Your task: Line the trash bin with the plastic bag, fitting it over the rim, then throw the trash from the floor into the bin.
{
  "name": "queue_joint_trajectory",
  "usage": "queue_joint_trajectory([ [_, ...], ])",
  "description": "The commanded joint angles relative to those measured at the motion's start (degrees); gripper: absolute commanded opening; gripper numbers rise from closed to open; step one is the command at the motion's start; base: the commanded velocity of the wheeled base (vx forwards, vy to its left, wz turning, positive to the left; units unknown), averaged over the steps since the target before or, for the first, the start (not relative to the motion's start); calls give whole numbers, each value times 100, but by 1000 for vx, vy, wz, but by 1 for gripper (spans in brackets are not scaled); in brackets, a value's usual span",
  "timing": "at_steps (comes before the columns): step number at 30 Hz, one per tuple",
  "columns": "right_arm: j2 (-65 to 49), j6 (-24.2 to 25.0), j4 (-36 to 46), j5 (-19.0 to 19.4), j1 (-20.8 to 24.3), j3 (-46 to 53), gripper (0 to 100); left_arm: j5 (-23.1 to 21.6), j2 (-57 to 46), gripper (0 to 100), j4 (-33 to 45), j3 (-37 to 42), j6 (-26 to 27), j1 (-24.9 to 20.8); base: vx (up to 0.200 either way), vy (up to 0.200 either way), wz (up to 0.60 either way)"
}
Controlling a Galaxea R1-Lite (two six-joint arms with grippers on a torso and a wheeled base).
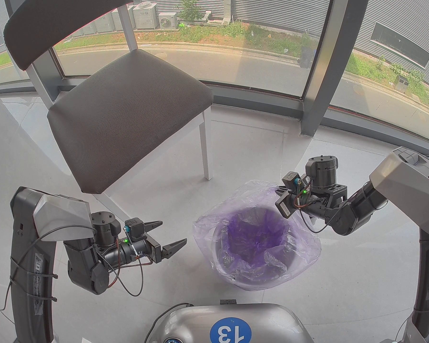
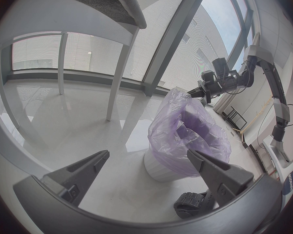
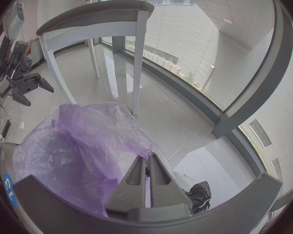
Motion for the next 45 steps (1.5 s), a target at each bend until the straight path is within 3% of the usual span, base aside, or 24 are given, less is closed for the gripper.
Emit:
queue_joint_trajectory([
  [1,107,16,-22,-20,10,-90,0,15,11,100,-102,-8,-2,-7,0,0,0],
  [24,265,43,13,-213,10,-441,0,15,20,100,-102,-43,6,-15,0,0,0],
  [25,257,43,13,-213,10,-424,100,23,11,100,-102,-43,6,-24,0,0,0],
  [33,248,201,-13,-213,46,-318,100,32,-16,100,-102,-61,-2,-68,0,0,0],
  [38,-25,324,-13,-213,133,-46,100,270,-60,100,-102,-131,-20,-191,0,0,0],
  [45,-464,377,-57,-213,125,315,100,1403,-60,100,-102,-500,-248,-613,0,0,0],
])
